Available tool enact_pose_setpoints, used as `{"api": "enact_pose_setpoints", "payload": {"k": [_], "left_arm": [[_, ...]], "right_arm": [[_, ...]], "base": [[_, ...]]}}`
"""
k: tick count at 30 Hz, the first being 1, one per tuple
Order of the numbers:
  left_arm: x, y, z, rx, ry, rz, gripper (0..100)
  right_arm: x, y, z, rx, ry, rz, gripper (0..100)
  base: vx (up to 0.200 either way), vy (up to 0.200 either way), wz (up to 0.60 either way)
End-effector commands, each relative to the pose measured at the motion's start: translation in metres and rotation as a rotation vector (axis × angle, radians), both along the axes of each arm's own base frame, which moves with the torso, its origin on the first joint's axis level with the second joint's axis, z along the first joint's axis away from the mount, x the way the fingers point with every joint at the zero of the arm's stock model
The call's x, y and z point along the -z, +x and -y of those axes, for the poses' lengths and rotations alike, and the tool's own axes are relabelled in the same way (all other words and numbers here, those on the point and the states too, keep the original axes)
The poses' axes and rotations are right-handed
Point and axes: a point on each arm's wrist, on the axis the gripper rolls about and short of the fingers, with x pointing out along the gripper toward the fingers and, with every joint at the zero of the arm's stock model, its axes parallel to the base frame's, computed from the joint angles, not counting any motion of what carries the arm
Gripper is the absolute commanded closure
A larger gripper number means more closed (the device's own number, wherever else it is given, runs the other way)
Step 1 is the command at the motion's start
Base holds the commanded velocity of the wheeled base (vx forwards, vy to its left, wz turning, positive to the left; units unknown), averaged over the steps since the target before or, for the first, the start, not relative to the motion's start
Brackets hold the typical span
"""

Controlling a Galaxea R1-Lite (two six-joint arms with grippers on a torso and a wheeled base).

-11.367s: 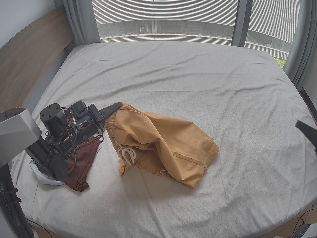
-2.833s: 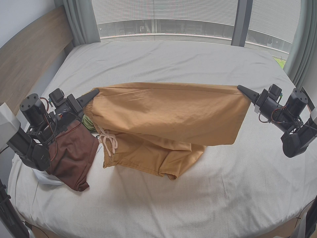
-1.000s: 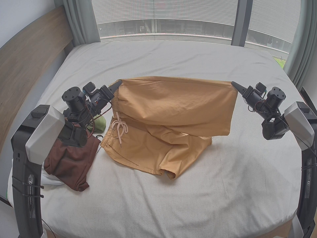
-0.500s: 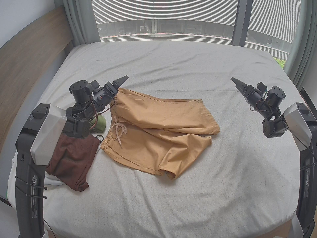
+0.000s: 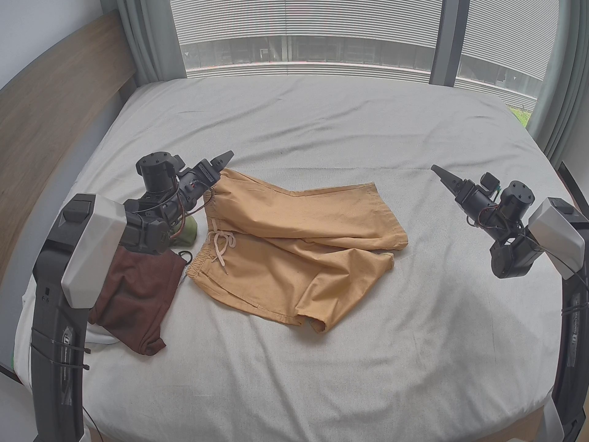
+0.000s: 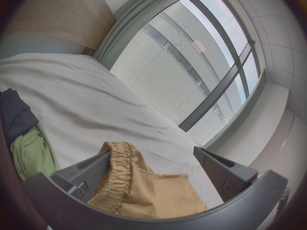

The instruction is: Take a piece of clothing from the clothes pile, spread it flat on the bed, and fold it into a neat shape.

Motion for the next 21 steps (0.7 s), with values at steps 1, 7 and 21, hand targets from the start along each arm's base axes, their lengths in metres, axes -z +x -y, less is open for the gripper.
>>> {"api": "enact_pose_setpoints", "payload": {"k": [1,7,21], "left_arm": [[-0.002,-0.002,0.003,-0.022,0.017,0.003,0],[-0.001,-0.015,0.004,-0.03,0.077,-0.004,0],[-0.004,-0.083,-0.007,0.0,0.087,-0.023,0]], "right_arm": [[0.006,-0.009,-0.004,-0.008,-0.004,-0.018,0],[0.017,-0.019,-0.006,-0.01,-0.004,-0.034,0],[0.061,-0.046,-0.028,-0.037,-0.146,-0.127,0]], "base": [[0.0,0.0,0.0],[0.0,0.0,0.0],[0.0,0.0,0.0]]}}
